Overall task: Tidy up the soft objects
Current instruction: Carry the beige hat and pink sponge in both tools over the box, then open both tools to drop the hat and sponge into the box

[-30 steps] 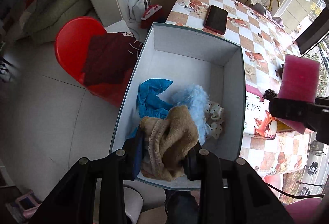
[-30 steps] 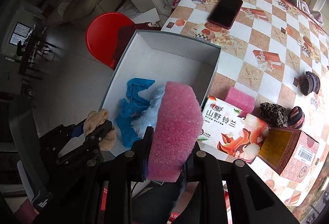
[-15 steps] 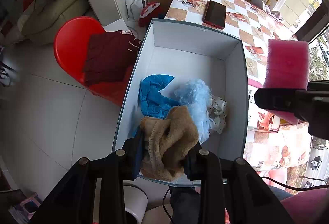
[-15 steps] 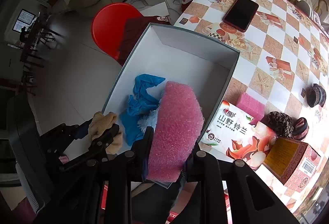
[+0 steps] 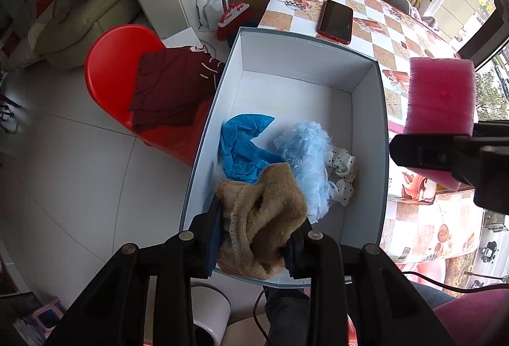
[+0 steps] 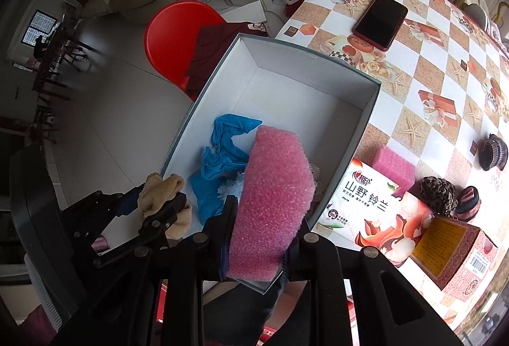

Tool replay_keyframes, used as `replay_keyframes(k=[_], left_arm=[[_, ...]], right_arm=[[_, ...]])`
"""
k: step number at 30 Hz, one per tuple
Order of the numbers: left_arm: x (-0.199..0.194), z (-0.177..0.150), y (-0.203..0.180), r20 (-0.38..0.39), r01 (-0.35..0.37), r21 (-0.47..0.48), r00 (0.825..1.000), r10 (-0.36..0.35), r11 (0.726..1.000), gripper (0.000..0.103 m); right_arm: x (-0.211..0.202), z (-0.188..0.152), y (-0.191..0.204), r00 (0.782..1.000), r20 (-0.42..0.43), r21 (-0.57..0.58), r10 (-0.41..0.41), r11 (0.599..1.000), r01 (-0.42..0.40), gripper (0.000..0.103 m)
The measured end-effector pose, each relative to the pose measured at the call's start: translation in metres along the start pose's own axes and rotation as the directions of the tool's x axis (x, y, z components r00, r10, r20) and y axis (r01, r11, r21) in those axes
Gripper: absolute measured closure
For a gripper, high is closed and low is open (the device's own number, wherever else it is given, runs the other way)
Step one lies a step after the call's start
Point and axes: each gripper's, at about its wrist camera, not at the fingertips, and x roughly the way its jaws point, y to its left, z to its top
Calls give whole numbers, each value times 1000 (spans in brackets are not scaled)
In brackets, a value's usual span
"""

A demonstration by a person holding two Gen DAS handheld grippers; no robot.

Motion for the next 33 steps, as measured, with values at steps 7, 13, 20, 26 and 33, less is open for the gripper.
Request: replay_keyframes(k=[7,13,20,26,33], left_arm=[[2,0,1,-7,0,5,1000,0,1000,68],[2,-1,-1,-12,-1,13,1000,1,1000,68],[3,-1,-5,-16,0,24,1000,1,1000,68],[4,-2,-7,-22,2,30,1000,-1,1000,67],[6,-2,-8,-34,2,38,999,-1,999,67]], right_arm=[[3,0,-1,1000,-3,3,-1,1000,1,79],[5,0,-1,1000,-8,2,1,1000,-1,79],[5,0,-1,1000,-8,3,1,1000,-1,79],[6,0,-2,1000,-7,0,2,1000,-2,79],[7,3,0,1000,-4,-3,2,1000,-2,79]])
